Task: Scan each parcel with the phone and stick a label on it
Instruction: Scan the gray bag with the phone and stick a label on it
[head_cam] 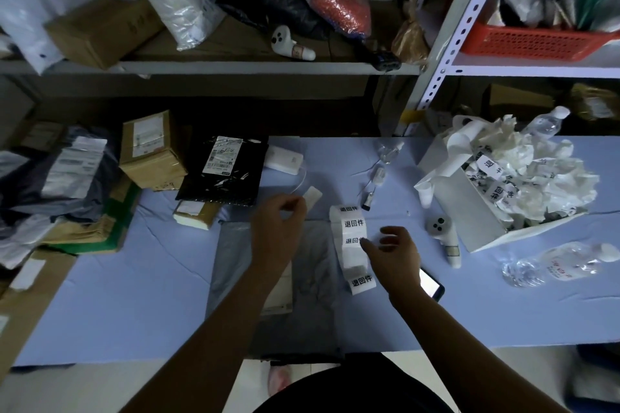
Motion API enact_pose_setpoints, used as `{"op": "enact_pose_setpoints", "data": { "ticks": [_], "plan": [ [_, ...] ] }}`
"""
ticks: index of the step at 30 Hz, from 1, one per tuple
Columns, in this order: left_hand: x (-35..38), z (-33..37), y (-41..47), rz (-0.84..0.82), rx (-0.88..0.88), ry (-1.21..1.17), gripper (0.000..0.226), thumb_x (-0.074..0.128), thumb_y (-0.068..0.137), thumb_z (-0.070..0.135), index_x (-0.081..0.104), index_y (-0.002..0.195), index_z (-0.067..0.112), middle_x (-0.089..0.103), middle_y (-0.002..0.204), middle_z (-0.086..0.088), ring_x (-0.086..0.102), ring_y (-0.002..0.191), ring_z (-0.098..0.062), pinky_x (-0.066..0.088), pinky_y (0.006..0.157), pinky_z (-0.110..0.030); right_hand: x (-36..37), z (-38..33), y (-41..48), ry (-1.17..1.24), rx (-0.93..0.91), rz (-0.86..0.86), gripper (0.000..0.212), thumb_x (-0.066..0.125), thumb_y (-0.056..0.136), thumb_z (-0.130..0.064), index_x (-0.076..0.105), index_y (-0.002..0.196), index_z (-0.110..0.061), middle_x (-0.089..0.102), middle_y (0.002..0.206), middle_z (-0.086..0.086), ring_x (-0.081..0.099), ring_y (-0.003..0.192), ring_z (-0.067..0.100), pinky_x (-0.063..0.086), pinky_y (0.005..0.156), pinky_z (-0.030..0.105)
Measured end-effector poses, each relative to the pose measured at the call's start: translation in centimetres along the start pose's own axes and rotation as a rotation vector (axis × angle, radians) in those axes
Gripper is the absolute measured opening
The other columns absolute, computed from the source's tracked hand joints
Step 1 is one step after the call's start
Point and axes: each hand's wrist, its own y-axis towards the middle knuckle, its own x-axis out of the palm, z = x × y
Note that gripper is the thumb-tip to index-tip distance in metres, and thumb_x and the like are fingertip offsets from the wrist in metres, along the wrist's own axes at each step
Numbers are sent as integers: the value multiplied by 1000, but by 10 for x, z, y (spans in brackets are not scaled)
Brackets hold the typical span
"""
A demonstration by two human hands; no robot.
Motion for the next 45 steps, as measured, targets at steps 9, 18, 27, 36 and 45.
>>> {"op": "enact_pose_setpoints", "data": {
  "ticks": [9,18,27,36,45],
  "plan": [
    [-48,-27,-17,79,703,402,15,80,85,16,76,91,2,73,93,-12,69,87,-25,56,81,-38,66,-89,-30,586,101,-496,39,77,88,-16,62,123,-11,72,109,20,74,99,30,60,90,39],
    [-88,-56,-24,-216,-334,-287,21,83,77,43,71,91,33,75,82,11,71,77,-1,51,62,-13,92,-73,-47,553,21,-525,28,76,87,-8,69,114,-12,78,99,10,75,97,21,60,81,25],
    [-65,-78,-12,-179,-307,55,17,73,90,23,75,79,11,73,74,1,71,72,-14,58,70,-30,123,-41,-32,189,9,-365,14,81,84,-15,76,97,-12,78,82,0,74,72,7,55,59,15],
    [-21,-125,12,-165,-266,328,25,67,95,25,68,77,7,66,76,-6,63,74,-23,53,78,-45,169,-12,22,-174,-126,-318,22,77,87,-23,60,81,-36,68,78,-13,66,68,-5,46,59,10],
    [-12,-161,18,-261,-55,498,26,70,93,24,68,117,16,62,111,-7,61,97,-21,54,85,-42,180,7,37,-442,-320,-355,12,62,96,-40,56,86,-38,51,95,-21,56,74,-2,41,57,9]
  ]
}}
